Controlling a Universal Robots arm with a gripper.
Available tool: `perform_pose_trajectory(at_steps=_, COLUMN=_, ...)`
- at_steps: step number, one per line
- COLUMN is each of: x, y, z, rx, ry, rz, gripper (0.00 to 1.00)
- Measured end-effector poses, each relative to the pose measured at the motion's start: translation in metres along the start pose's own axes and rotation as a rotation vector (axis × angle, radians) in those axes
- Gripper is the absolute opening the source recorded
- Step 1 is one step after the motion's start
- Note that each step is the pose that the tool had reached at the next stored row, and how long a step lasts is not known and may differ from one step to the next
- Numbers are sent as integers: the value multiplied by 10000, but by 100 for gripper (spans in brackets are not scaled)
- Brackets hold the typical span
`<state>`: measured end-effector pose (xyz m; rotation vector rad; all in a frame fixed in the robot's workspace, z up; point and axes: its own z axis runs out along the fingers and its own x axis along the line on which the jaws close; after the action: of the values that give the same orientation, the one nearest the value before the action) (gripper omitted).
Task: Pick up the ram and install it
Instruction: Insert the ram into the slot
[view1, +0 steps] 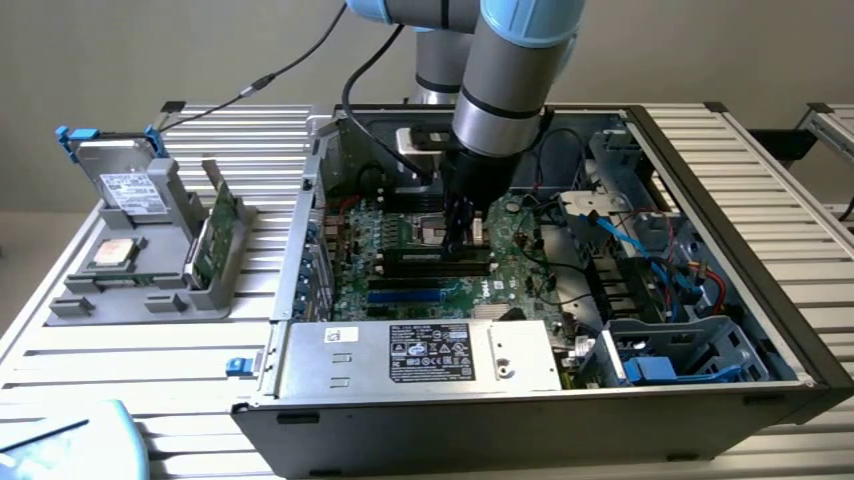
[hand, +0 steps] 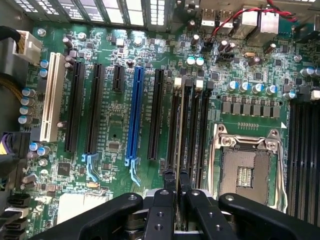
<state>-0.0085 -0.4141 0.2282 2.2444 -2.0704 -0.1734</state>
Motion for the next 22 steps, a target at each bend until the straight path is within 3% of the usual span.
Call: perform_pose_trajectory(at_steps=22, x=-2, y=18, z=45, rx=-3, ry=17, rz=2, gripper=14)
